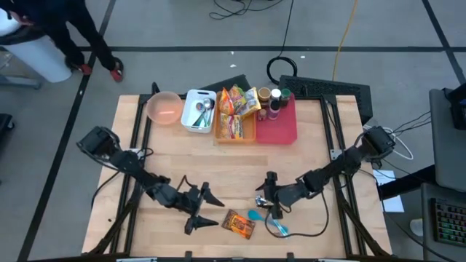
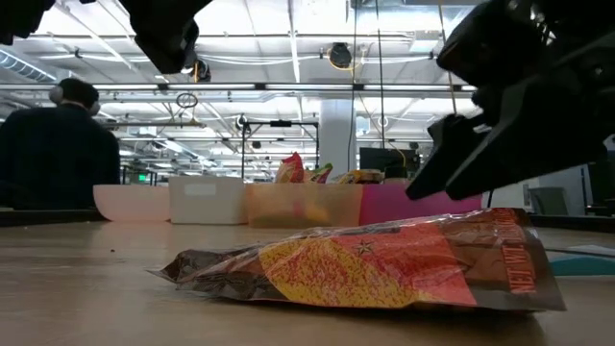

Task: Pick & Place Food Item
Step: Put the blue patterned spoon into the white bin

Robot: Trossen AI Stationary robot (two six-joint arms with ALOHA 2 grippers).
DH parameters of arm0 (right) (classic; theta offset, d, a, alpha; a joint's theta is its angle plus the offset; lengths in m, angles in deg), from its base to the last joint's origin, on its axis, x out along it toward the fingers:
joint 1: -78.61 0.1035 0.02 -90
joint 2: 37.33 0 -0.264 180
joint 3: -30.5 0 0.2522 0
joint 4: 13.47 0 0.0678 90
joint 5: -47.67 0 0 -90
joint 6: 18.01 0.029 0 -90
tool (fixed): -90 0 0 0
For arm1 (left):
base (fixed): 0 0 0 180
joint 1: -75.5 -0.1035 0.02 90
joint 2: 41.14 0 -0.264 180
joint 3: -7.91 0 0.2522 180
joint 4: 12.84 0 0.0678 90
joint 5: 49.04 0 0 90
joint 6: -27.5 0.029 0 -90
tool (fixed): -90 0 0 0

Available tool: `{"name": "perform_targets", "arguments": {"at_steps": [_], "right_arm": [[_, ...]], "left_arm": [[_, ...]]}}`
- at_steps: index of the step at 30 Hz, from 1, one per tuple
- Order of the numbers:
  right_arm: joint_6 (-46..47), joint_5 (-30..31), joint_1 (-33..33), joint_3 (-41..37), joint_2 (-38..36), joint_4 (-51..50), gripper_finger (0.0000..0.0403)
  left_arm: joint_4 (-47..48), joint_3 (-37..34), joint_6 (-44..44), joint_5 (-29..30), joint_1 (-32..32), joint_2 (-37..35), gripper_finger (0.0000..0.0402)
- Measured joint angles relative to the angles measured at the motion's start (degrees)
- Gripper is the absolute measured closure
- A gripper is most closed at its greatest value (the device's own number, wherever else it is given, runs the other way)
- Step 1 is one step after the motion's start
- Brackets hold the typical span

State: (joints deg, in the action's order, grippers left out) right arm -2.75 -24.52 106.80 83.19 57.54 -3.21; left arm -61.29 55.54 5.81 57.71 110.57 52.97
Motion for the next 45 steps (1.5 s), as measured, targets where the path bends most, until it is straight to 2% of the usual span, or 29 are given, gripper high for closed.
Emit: {"name": "perform_targets", "arguments": {"at_steps": [8, 13, 21, 32, 38, 45], "right_arm": [[3.34, -0.18, -1.19, -0.15, 0.0, -3.87, 0.011], [4.87, -4.2, -1.69, -2.34, 0.0, -1.45, 0.012], [6.58, -4.55, -2.02, -6.14, 0.0, 5.63, 0.0175], [8.07, -4.52, -2.02, -6.64, 0.0, 5.81, 0.0264], [8.09, -4.48, -2.02, -6.64, 0.0, 5.77, 0.0278], [8.09, -4.42, -2.16, -6.64, 0.04, 5.85, 0.0275]], "left_arm": [[1.55, 3.11, 1.31, -0.17, 0.0, 1.1, 0.0064], [1.68, 3.14, 1.89, -0.17, 0.0, 1.14, 0.0064], [1.7, 3.14, 1.98, -0.17, 0.0, 1.14, 0.0064], [1.75, 3.14, 2.03, -0.15, 0.0, 1.14, 0.0064], [1.77, 3.14, 2.03, -0.15, 0.0, 1.14, 0.0064], [2.05, 3.14, 2.01, -0.15, 0.0, 1.14, 0.0064]]}}
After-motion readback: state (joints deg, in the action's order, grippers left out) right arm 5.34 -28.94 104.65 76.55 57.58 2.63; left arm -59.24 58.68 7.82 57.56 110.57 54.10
